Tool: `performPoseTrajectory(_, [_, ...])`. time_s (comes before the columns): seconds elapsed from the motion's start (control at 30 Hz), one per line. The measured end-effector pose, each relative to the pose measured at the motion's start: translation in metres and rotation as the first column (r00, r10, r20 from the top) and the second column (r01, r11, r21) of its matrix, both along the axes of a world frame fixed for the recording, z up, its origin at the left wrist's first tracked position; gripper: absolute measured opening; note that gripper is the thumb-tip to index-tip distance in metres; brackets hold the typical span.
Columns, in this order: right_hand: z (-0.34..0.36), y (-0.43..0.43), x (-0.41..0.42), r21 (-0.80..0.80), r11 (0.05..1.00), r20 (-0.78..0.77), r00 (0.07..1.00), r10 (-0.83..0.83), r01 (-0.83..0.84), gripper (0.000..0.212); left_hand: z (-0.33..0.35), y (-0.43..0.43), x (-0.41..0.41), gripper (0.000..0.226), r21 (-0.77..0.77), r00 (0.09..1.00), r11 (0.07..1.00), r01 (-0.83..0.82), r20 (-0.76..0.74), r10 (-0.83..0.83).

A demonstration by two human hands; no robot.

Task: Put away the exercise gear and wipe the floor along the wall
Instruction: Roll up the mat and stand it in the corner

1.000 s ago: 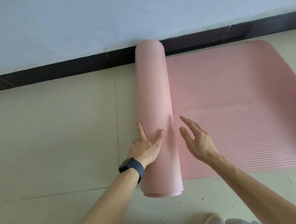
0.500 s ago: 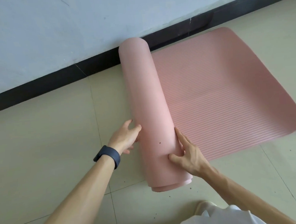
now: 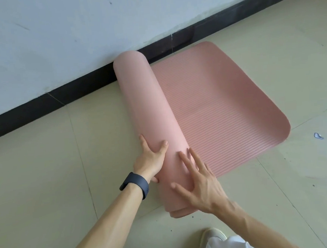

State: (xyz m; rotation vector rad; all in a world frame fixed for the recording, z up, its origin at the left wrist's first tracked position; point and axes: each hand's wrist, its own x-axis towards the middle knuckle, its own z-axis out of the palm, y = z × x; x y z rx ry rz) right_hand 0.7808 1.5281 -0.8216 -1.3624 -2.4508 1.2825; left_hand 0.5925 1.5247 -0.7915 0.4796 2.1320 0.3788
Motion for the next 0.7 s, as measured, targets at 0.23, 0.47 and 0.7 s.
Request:
performPoseTrajectory(0.23, [-0.011,0.027,0.024,-0.031,0.999,0.073,0.997,-0.004,0.006,0.109,-0.004,-0.005,-0.002,0.077,0.017,0.790,0.878,0.478,-0.446,-0.421])
performPoseTrajectory(0.47, [-0.014,0.032,0.043,0.112,0.972,-0.055,0.978,-0.201,0.206,0.080,-0.036,0.000,0.010,0.071,0.070,0.581,0.661,0.747,-0.553,-0.598])
performPoseTrajectory(0.7, [-0.013,0.022,0.049,0.336,0.941,0.211,0.969,-0.125,0.048,0.110,-0.034,0.064,0.063,0.057,0.239,0.612,0.602,0.762,-0.571,-0.547])
